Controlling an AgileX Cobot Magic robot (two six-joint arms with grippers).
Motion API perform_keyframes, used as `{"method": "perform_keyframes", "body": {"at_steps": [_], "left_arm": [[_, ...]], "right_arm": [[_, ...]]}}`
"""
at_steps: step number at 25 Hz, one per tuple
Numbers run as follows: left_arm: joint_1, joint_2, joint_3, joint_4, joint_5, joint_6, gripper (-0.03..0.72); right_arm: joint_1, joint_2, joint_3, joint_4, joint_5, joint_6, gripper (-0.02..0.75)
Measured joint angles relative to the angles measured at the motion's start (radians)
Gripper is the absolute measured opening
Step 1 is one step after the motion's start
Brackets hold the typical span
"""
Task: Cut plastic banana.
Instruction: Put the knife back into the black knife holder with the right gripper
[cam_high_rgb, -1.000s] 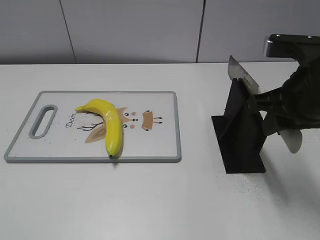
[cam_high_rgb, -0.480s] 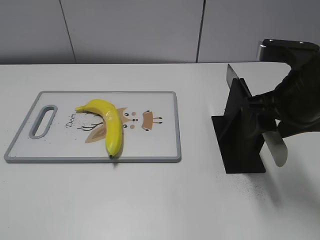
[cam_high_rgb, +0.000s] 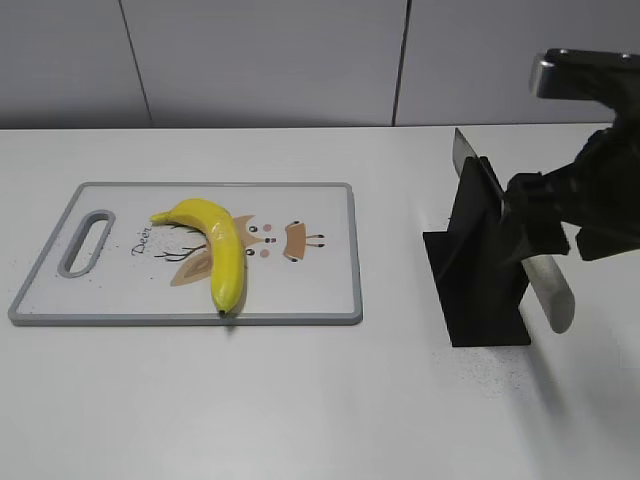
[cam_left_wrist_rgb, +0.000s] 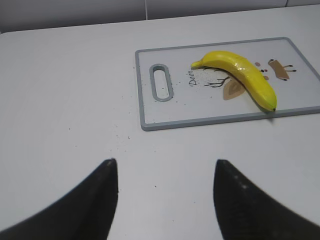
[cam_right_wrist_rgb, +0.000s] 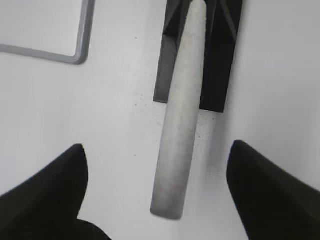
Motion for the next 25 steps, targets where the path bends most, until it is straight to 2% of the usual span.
{"method": "perform_keyframes", "body": {"at_steps": [6,10,15,20,25], "left_arm": [[0.000,0.000,0.000,0.000,0.000,0.000,0.601],[0.000,0.000,0.000,0.000,0.000,0.000,0.602],[0.000,0.000,0.000,0.000,0.000,0.000,0.602],[0.000,0.000,0.000,0.000,0.000,0.000,0.601],[0.000,0.000,0.000,0.000,0.000,0.000,0.594]], "right_arm": [[0.000,-0.239,0.008,0.025,0.084,-0.139,0.655],[0.000,-0.416,0.075,0.026,0.090,-0.244,0.640],[0.000,-0.630,0.218,0.000,0.098,-0.271,0.599],[0.000,-0.844,0.348,-0.008,0.119,-0.275,0.590],[0.000,-1.015,0.391,-0.014,0.185,-0.287,0.590]]}}
